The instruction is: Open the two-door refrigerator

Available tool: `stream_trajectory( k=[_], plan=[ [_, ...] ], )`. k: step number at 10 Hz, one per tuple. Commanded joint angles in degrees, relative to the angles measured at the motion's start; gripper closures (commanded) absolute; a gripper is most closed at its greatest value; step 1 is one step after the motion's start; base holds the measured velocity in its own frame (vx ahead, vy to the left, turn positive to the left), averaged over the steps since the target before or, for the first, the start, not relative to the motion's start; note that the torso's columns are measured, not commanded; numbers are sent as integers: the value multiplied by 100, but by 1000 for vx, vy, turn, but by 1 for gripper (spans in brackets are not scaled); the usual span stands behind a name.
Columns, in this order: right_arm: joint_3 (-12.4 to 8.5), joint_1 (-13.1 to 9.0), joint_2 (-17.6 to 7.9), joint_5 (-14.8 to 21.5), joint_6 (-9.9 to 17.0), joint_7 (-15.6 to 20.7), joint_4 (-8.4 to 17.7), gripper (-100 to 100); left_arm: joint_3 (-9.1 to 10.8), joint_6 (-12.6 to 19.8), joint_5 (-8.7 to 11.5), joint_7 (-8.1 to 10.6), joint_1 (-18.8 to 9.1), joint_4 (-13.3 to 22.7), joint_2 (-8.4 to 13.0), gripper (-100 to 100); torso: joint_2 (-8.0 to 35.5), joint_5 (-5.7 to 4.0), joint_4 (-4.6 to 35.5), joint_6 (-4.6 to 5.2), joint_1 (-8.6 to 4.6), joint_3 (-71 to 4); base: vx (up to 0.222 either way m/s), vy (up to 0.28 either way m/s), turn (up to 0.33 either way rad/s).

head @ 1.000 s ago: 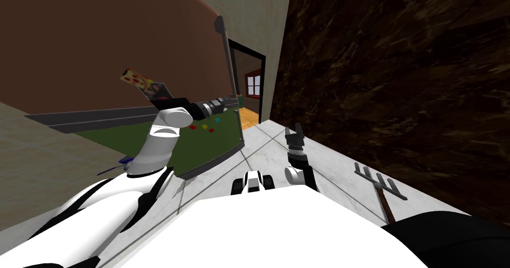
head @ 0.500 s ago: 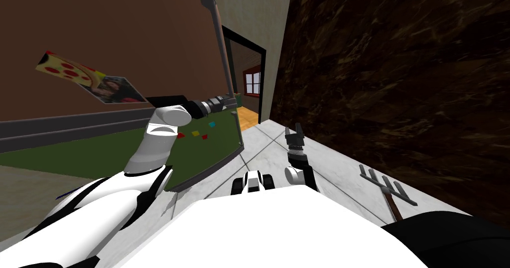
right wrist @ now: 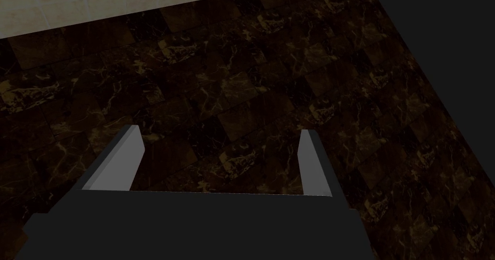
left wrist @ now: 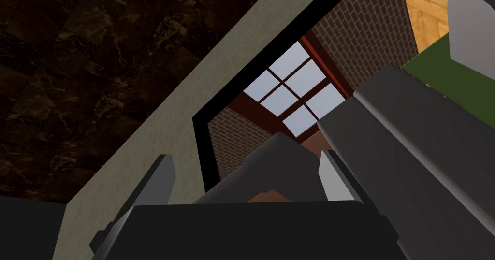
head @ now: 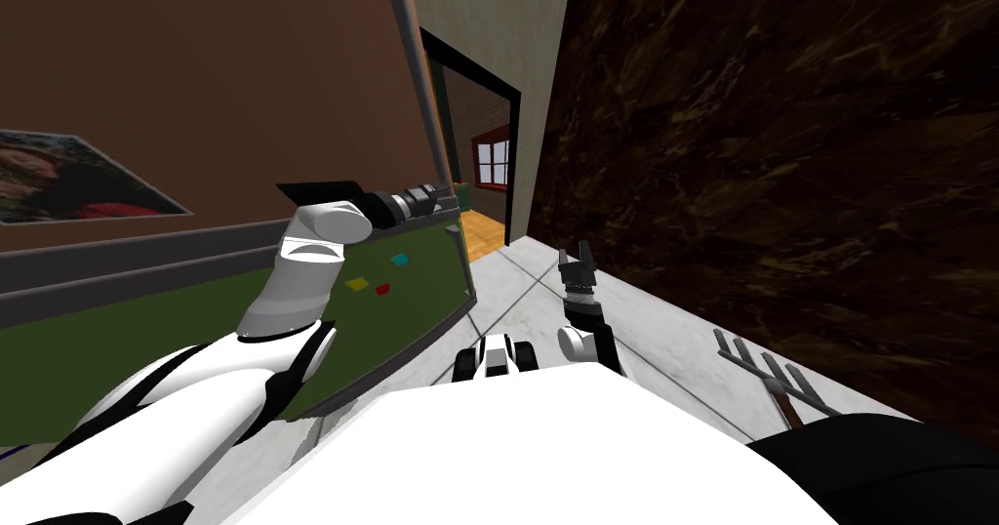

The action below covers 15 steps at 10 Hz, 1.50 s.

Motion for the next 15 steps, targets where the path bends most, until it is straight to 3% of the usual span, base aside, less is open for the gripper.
stream_trajectory(
  k=[1,4,5,6,7,15],
  plan=[
    [0,0,0,0,0,0,0,0,9,4,-25,-50,-70,25,58,-100,1,3,0,-1,9,1,239,74,-58],
    [0,-2,0,0,0,0,0,0,10,3,-29,-56,-79,29,65,-100,34,-1,9,-1,-7,20,100,30,-15],
    [1,-3,1,0,1,0,0,0,8,3,-27,-56,-79,25,63,100,37,-2,10,-1,-9,23,11,1,-19],
    [1,-4,1,0,1,0,1,0,-68,48,246,-87,-87,-245,13,100,14,7,-4,-11,7,11,-219,11,-15],
    [1,-6,1,0,1,0,1,0,-68,48,246,-87,-87,-245,13,100,62,4,15,0,11,36,-260,23,-31],
    [1,-7,1,0,1,0,1,0,-385,267,1327,-209,-56,-1285,-176,100,45,14,42,-25,36,24,-300,34,-14]
  ],
)
